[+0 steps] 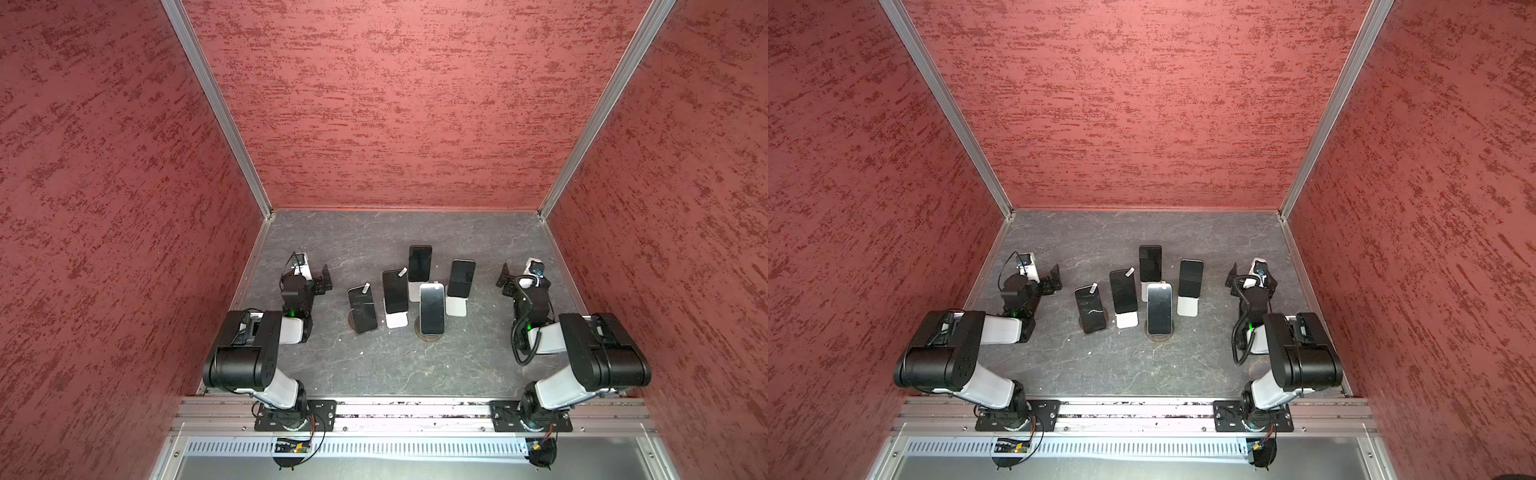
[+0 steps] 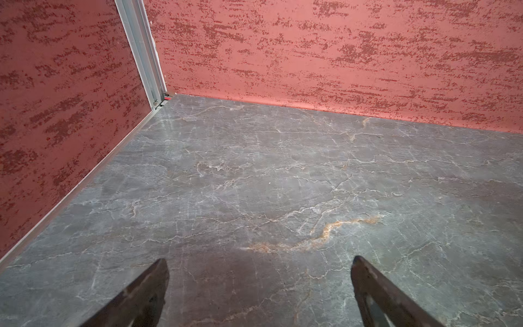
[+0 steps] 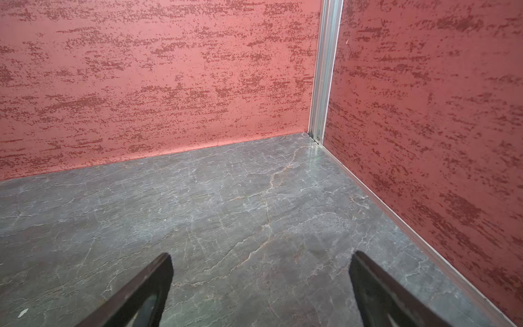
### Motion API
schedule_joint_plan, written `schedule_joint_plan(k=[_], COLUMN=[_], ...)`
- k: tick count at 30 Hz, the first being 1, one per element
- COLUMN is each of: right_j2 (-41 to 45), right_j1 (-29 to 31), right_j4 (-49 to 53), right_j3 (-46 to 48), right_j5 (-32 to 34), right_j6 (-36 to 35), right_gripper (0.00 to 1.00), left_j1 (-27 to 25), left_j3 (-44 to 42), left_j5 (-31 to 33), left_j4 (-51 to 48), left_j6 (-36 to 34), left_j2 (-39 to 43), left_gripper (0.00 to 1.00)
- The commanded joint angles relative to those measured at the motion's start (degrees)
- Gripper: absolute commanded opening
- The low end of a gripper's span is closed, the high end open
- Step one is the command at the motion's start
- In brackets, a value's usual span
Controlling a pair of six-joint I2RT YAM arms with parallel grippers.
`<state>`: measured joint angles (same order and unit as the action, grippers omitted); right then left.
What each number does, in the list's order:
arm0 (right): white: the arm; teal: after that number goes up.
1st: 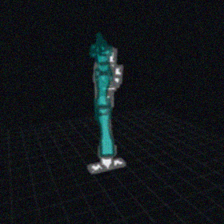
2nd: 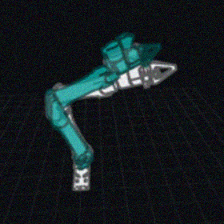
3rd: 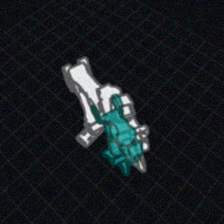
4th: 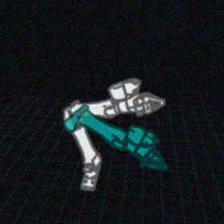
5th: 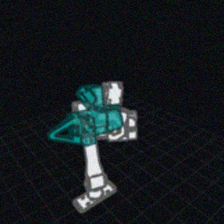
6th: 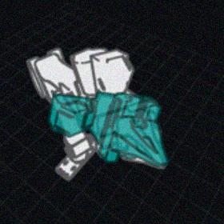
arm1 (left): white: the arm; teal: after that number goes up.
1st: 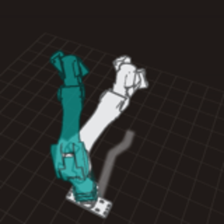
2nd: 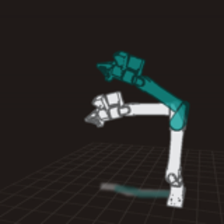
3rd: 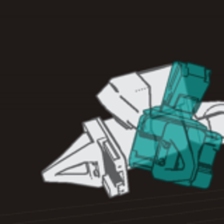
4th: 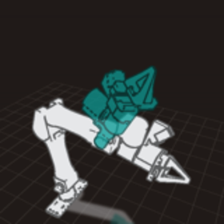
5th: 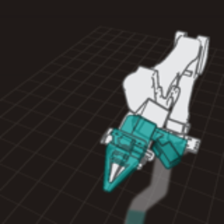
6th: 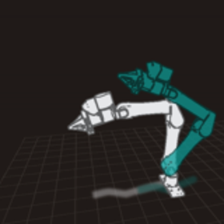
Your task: Remove the phone from the phone stand
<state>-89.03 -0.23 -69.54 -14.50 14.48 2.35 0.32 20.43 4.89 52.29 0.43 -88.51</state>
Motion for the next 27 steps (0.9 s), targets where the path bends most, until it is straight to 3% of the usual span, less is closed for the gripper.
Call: schedule_joint_plan(k=[1, 27], right_j2=[-0.13, -0.09], right_j1=[-0.26, -0.24], right_j4=[0.18, 0.28], right_j3=[-0.5, -0.56], right_j5=[0.37, 0.29], right_j6=[0.16, 0.23], right_gripper=[0.99, 0.99], left_j1=[0.05, 0.53], left_j3=[0.76, 0.93], left_j5=[-0.58, -1.45], left_j4=[0.13, -0.22], left_j6=[-0.07, 0.12], left_j2=[0.36, 0.44], left_gripper=[1.0, 1.0])
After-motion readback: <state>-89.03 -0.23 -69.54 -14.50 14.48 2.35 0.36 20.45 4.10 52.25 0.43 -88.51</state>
